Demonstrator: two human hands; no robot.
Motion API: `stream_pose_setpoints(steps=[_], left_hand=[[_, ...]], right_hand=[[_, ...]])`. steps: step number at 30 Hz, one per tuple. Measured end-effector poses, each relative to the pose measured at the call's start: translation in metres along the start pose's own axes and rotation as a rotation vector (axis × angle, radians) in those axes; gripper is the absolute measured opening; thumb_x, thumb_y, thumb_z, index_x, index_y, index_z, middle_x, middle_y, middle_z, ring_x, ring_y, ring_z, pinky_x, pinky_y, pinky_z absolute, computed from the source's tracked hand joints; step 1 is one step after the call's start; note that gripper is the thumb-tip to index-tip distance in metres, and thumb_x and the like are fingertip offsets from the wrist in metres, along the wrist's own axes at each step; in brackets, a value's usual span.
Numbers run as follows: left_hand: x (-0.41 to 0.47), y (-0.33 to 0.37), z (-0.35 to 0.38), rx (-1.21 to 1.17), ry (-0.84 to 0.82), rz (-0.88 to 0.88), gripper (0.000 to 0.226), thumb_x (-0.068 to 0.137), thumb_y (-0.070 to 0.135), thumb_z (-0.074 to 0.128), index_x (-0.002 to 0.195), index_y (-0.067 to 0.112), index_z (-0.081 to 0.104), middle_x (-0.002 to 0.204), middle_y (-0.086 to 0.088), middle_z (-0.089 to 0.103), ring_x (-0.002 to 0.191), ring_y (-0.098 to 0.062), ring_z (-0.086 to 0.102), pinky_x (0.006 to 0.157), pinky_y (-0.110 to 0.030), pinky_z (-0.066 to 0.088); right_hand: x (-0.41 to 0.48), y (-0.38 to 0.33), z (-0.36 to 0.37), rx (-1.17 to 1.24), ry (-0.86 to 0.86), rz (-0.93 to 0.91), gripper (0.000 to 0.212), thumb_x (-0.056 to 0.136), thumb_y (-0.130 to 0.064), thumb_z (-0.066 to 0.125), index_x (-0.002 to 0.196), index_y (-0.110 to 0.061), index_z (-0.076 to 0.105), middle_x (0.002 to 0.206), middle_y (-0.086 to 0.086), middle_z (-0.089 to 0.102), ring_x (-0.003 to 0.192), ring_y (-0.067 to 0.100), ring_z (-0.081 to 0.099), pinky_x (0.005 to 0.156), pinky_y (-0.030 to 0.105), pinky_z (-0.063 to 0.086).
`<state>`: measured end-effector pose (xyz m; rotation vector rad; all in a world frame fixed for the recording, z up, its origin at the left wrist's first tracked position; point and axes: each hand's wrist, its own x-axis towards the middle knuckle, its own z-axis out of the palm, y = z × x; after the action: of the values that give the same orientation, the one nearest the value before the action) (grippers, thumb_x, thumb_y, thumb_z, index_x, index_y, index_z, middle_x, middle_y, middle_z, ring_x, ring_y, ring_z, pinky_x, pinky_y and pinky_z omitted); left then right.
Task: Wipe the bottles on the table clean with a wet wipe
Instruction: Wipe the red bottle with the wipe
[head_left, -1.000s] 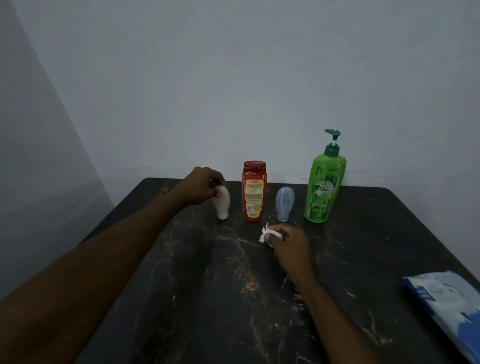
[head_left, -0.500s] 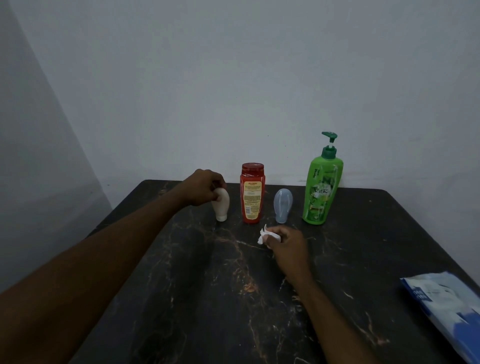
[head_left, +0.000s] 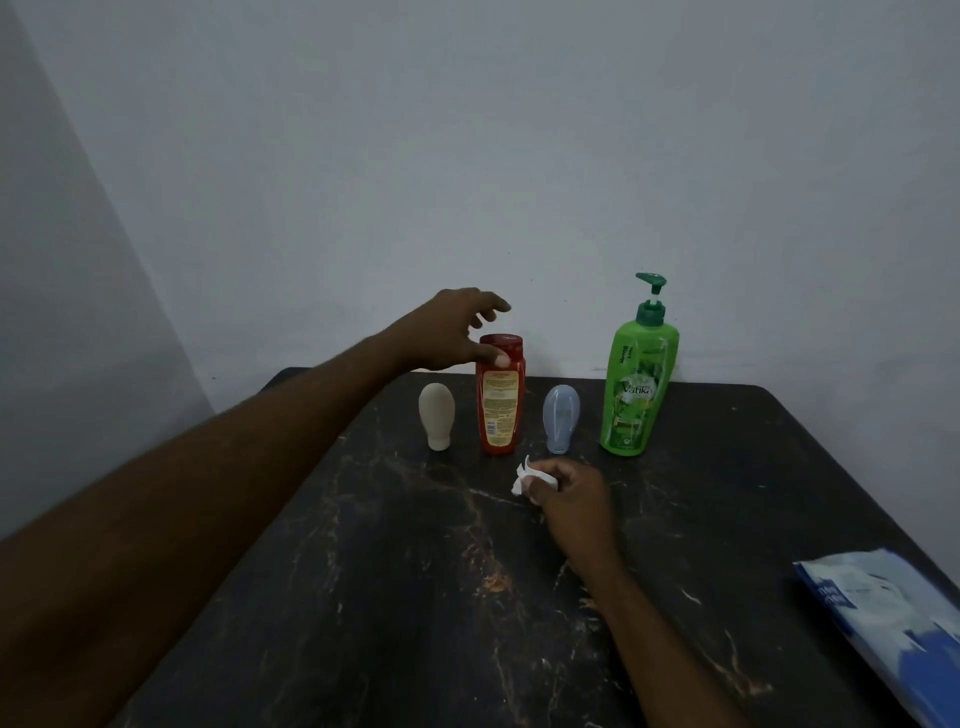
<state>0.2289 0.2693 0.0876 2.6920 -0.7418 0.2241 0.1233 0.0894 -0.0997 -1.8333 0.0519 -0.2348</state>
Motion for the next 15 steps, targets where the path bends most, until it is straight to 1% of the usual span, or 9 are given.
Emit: stream_pose_setpoints(steps=[3, 6, 10, 12, 15], left_hand=[[0.01, 0.01, 0.006, 0.078, -0.094, -0.011, 0.072, 0.086, 0.039, 0.078, 0.147, 0.017, 0.047, 0.139, -0.009, 0.058, 0.119, -0.023, 0.06, 0.092, -0.03, 0.049], [0.013, 0.017, 0.011, 0.138, -0.126, -0.019, 0.065, 0.089, 0.029, 0.076, 0.145, 0.014, 0.048, 0.138, -0.011, 0.06, 0.122, -0.026, 0.06, 0.091, -0.029, 0.044], [0.008, 0.023, 0.013, 0.15, -0.116, -0.022, 0.048, 0.089, 0.016, 0.075, 0.134, 0.011, 0.057, 0.127, -0.011, 0.066, 0.115, -0.026, 0.064, 0.09, -0.032, 0.052], [0.004, 0.025, 0.013, 0.14, -0.095, -0.026, 0.044, 0.088, 0.013, 0.075, 0.129, 0.011, 0.06, 0.122, -0.01, 0.068, 0.111, -0.025, 0.066, 0.087, -0.033, 0.055], [-0.011, 0.027, 0.012, 0.11, -0.048, -0.049, 0.042, 0.086, 0.013, 0.077, 0.124, 0.011, 0.061, 0.12, -0.01, 0.069, 0.108, -0.024, 0.067, 0.084, -0.032, 0.055]], right_hand=[[0.0, 0.002, 0.0, 0.014, 0.003, -0.006, 0.016, 0.088, -0.019, 0.07, 0.103, -0.023, 0.074, 0.091, -0.015, 0.072, 0.081, -0.002, 0.066, 0.069, 0.015, 0.048], [0.0, 0.002, 0.0, 0.027, 0.003, 0.001, 0.015, 0.088, -0.019, 0.07, 0.102, -0.024, 0.074, 0.09, -0.014, 0.072, 0.081, -0.003, 0.066, 0.068, 0.015, 0.048], [-0.001, 0.0, -0.001, 0.042, 0.002, 0.012, 0.016, 0.088, -0.018, 0.069, 0.102, -0.025, 0.074, 0.092, -0.014, 0.071, 0.083, -0.002, 0.066, 0.067, 0.014, 0.046], [0.0, 0.001, -0.002, 0.051, 0.011, 0.011, 0.016, 0.088, -0.017, 0.069, 0.102, -0.023, 0.074, 0.092, -0.013, 0.072, 0.083, -0.001, 0.066, 0.067, 0.014, 0.047], [-0.003, 0.0, -0.004, 0.088, 0.026, 0.011, 0.016, 0.087, -0.015, 0.07, 0.101, -0.022, 0.074, 0.093, -0.009, 0.073, 0.082, 0.003, 0.068, 0.067, 0.015, 0.05]])
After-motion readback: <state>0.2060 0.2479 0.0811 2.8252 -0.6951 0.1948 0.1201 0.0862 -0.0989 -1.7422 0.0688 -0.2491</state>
